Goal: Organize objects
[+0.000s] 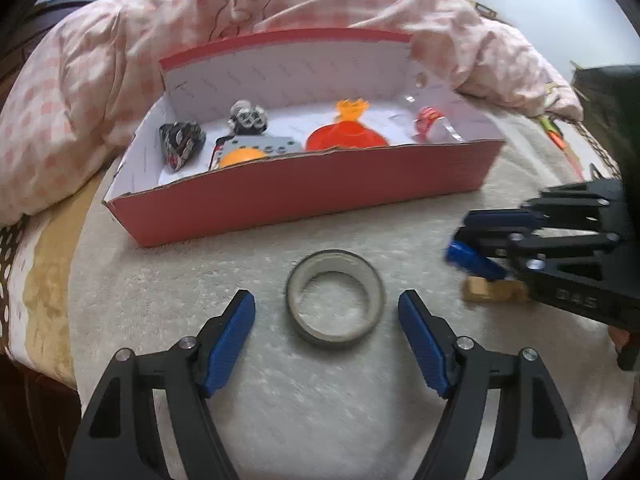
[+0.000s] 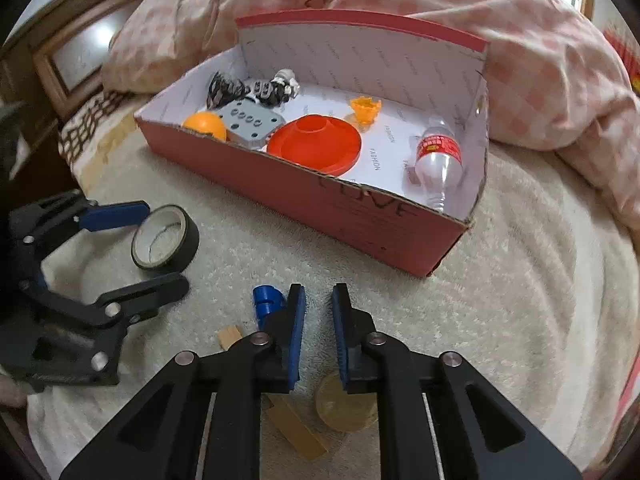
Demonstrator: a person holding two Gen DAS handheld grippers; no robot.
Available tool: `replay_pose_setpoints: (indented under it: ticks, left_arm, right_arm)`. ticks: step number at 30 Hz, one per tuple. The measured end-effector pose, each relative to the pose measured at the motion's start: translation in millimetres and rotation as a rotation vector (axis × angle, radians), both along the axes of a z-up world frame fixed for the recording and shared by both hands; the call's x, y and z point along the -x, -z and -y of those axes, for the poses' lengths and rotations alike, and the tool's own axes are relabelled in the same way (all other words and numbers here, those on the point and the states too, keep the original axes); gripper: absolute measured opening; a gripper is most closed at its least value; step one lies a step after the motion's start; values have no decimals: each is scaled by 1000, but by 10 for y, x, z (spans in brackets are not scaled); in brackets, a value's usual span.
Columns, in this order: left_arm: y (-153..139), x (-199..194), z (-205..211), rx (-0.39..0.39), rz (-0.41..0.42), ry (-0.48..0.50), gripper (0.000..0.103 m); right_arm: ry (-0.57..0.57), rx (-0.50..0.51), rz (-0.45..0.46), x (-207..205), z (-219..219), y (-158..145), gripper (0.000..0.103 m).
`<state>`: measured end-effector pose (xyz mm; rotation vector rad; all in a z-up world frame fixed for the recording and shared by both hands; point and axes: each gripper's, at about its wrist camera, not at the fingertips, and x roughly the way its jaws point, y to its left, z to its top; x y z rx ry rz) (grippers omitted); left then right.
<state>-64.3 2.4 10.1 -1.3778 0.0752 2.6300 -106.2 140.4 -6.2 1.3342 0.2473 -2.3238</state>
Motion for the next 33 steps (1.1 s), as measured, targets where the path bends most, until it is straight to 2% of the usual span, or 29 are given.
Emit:
replay_pose_setpoints:
  ticks: [7,13,15,16,21,24,26,28,33]
  left_arm:
    - [31,59,-19,16,-26,7,73]
    - [14,28,22,2,-37,9,60]
    - [13,35,29,0,-41,7,54]
    - [12,36,25,2,-44,7,47]
    - [14,39,18,5,-46,8,47]
    - [-2,30,22,3,-50,4,47]
    - [-33,16,31,2,-57,-1,47]
    - [-75,0,38,1,-67,-5,47]
    - [-173,-39,64,-5,-91,-13,47]
  right_arm:
    - [13,45,-39,-74,-29,22,19]
    - [1,3,-15,-111,-21,-6,22]
    - [1,-18,-6,-148,-7,-14,24]
    - [-2,-29,-11,-166,1,-15,24]
    - [15,-45,-56,-218,31,6,24]
    - [20,-39,-70,-239,28,2,18]
    - [29,-22,-69,-235,6,-17,8]
    - [39,17,-56,-227,-32,-45,3]
    - [60,74,-67,-264,-89,-152,3]
